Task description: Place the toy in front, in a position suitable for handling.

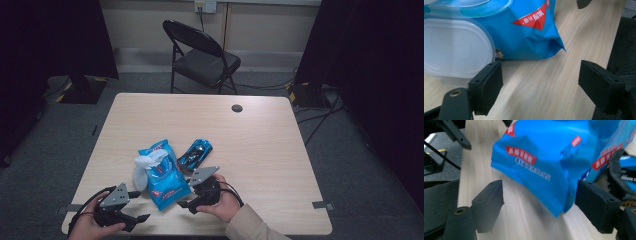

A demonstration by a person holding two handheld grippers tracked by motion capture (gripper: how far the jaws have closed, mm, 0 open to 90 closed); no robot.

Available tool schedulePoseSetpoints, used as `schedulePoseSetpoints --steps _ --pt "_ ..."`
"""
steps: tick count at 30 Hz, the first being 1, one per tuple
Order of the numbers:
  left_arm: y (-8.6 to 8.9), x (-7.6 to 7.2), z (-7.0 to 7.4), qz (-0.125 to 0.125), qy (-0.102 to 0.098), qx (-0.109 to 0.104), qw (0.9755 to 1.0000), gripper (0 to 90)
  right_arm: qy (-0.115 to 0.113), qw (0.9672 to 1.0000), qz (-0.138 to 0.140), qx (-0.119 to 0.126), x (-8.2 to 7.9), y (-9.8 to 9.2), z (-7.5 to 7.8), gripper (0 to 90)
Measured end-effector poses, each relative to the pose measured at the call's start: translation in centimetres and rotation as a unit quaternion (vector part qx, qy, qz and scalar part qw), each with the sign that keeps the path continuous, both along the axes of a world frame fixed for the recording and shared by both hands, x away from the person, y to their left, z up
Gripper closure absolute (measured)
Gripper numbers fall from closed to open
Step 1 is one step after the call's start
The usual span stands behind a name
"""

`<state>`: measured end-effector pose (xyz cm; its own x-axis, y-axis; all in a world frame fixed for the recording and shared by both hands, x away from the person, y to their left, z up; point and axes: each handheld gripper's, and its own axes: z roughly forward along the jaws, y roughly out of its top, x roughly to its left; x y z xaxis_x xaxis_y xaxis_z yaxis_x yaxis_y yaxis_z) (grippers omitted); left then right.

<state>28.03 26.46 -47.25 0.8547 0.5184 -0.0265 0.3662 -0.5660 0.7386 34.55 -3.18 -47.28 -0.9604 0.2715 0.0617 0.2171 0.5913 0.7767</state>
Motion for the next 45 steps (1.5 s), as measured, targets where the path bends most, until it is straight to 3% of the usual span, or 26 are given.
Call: schedulePoseSetpoints --steps 4,7,13,17,21,25,33,37,41,45 --pt "-0.3 0.3 -0.4 0.006 0.004 -0.004 1.0 20.3 0.003 0.9999 0.009 0.003 0.6 0.9 0.2 22.7" --pt "-0.5 0.4 -0.5 0.006 0.003 0.0 1.0 20.6 -0.007 0.9999 0.004 -0.013 1.0 1.4 0.3 24.6" --pt "-1.2 0.8 -0.6 0.006 0.003 -0.008 0.9999 21.6 0.009 0.9999 -0.009 -0.003 1.9 0.9 -0.3 29.7" --pt "-1.9 1.0 -0.7 0.003 0.003 0.007 1.0 22.9 0.013 0.9998 -0.014 -0.005 2.0 1.0 -0.7 29.7" --pt "-2.0 1.4 -0.9 0.008 0.001 0.002 1.0 25.0 0.004 0.9999 -0.005 -0.009 2.1 1.2 -1.0 31.7" --pt "-2.2 1.6 -1.1 0.008 0.003 0.006 0.9999 26.6 0.011 0.9999 -0.005 -0.006 2.2 1.7 -1.2 31.5" --pt "-1.7 1.7 -1.1 0.014 -0.003 0.009 0.9998 27.7 0.002 1.0 -0.002 -0.009 2.3 2.7 -1.0 32.6" --pt "-1.2 1.9 -1.0 0.023 -0.004 0.013 0.9997 27.8 -0.023 0.9996 0.008 -0.012 2.1 3.9 -0.6 34.5" --pt "-0.7 1.9 -1.0 0.037 -0.006 0.017 0.9992 27.9 -0.032 0.9995 0.004 0.001 2.3 4.9 -0.4 36.3" --pt "0.2 2.1 -1.1 0.05 -0.003 0.007 0.9987 30.0 -0.03 0.9995 0.005 0.009 2.7 5.6 -0.6 39.0"
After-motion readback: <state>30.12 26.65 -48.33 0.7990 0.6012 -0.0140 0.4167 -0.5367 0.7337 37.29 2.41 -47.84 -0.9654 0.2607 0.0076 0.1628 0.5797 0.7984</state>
